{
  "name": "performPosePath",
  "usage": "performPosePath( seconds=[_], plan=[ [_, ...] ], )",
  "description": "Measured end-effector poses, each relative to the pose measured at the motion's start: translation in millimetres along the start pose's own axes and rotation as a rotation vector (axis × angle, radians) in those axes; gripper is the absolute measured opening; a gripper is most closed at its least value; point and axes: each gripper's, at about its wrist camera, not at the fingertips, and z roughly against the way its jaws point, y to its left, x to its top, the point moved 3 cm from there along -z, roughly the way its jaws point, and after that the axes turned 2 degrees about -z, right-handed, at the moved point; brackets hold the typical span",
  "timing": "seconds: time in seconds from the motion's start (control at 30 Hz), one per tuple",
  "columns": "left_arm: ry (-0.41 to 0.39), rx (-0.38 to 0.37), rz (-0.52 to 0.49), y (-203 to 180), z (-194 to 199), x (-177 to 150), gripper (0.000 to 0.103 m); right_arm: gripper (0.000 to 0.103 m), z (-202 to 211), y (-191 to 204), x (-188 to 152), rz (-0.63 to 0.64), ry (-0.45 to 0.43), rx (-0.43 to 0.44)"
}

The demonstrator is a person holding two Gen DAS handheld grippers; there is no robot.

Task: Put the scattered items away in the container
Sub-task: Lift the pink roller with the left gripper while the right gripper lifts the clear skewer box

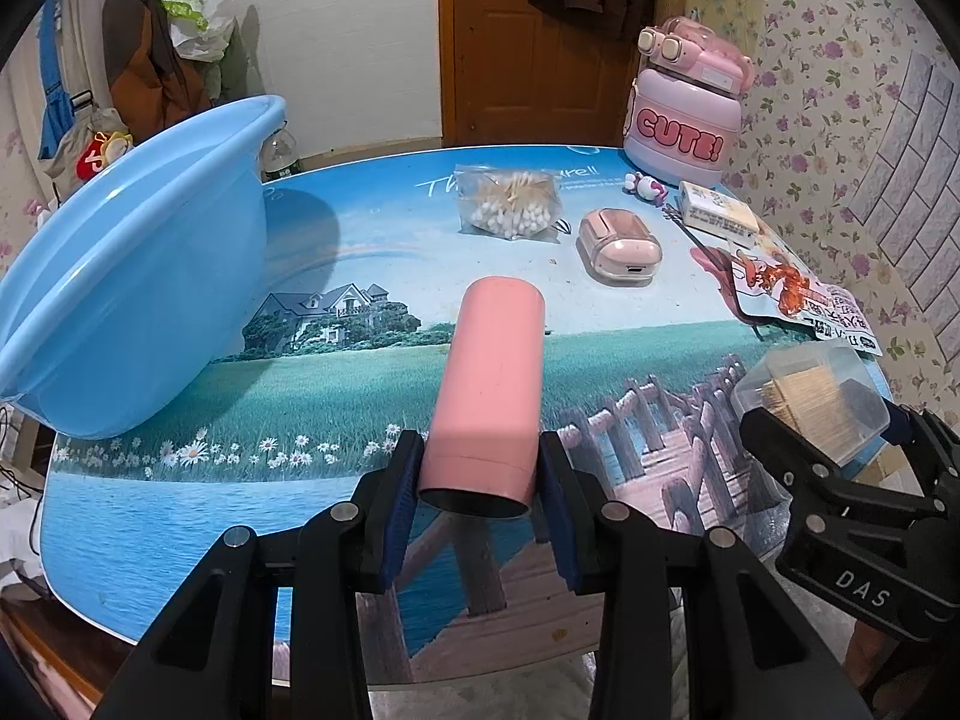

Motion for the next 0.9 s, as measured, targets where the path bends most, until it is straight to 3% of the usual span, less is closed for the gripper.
performPosePath(
  seconds=[0.1,0.27,0.63,0.83,0.9],
  plan=[
    [-0.005,-0.001,-0.003,0,0,1,0.037,0.093,1,0,-2,0.009,-0.006,0.005],
    [-0.027,0.007,-0.008,1,3,8,0.048,0.093,0,0,-2,0.008,-0.004,0.011],
    [-0.031,-0.001,-0.075,-8,-14,22,0.051,0.093,-1,0,-2,0.015,-0.011,0.02],
    [-0.069,-0.004,-0.065,-10,-19,20,0.034,0.093,-1,0,-3,0.019,-0.022,0.021],
    [-0.111,-0.006,-0.051,-8,-17,16,0.034,0.093,-1,0,-3,0.018,-0.031,0.022]
  ],
)
